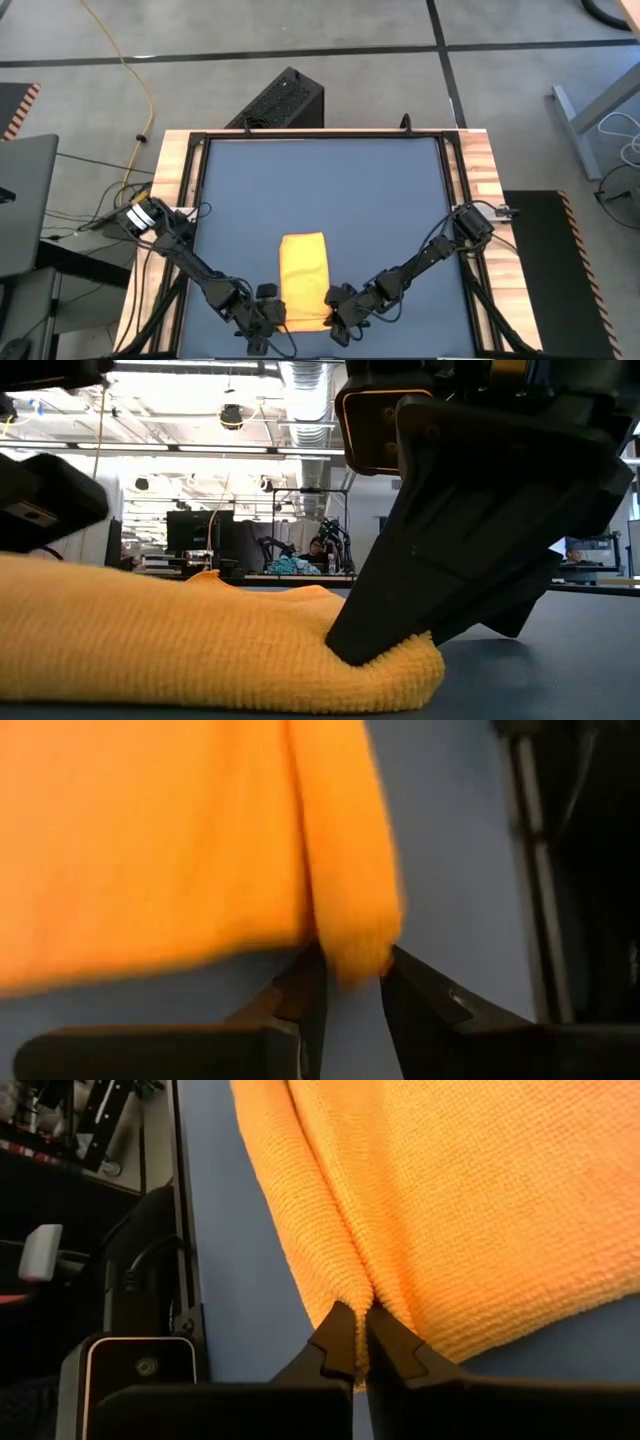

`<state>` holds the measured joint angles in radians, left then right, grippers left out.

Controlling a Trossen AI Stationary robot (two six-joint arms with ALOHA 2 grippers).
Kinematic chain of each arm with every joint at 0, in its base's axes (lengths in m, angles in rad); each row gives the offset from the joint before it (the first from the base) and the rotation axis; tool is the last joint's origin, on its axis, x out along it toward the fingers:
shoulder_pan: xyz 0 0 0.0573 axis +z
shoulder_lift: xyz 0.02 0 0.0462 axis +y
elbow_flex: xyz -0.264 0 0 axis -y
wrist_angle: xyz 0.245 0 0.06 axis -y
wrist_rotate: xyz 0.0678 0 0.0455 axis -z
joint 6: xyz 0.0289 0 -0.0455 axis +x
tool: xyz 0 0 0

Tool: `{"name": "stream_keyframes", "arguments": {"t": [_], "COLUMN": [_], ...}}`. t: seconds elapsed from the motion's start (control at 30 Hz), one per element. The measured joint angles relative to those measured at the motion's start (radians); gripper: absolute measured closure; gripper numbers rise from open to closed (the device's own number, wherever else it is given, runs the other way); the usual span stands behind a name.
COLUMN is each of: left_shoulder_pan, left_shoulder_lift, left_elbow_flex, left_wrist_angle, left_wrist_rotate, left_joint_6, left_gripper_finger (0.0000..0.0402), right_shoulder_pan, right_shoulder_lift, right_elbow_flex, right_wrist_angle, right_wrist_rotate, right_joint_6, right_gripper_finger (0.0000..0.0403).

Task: Roll towel
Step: Roll the orange microfiber towel

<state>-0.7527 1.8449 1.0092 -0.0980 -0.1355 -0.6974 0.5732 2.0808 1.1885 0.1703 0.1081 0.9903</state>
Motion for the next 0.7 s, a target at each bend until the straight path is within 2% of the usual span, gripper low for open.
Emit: {"name": "stream_keyframes", "arguments": {"t": [0.13,0.2,0.33,0.4,0.57,0.7], "left_shoulder_pan": [-0.024,-0.043,-0.082,-0.094,-0.093,-0.093], "left_shoulder_lift": [-0.049,-0.071,-0.084,-0.07,0.014,0.053], "left_elbow_flex": [-0.002,-0.001,-0.001,0.001,0.001,0.0], "left_wrist_angle": [-0.059,-0.054,0.033,0.104,0.218,0.213], "left_wrist_rotate": [-0.062,-0.125,-0.311,-0.371,-0.377,-0.4], "left_joint_6": [-0.007,0.012,0.129,0.198,0.346,0.386], "left_gripper_finger": [0.0319,0.0319,0.0319,0.0319,0.0317,0.03], "right_shoulder_pan": [0.0,0.0,0.0,0.0,0.0,0.0], "right_shoulder_lift": [0.0,0.0,0.001,0.001,0.001,0.001], "right_elbow_flex": [0.0,0.0,0.0,0.0,0.0,0.0], "right_wrist_angle": [-0.001,-0.002,-0.003,-0.003,-0.004,-0.005], "right_wrist_rotate": [0.007,0.017,0.021,0.021,0.023,0.024], "right_joint_6": [-0.002,-0.004,-0.004,-0.004,-0.004,-0.016], "right_gripper_finger": [0.0378,0.0378,0.0377,0.0377,0.0376,0.0375]}}
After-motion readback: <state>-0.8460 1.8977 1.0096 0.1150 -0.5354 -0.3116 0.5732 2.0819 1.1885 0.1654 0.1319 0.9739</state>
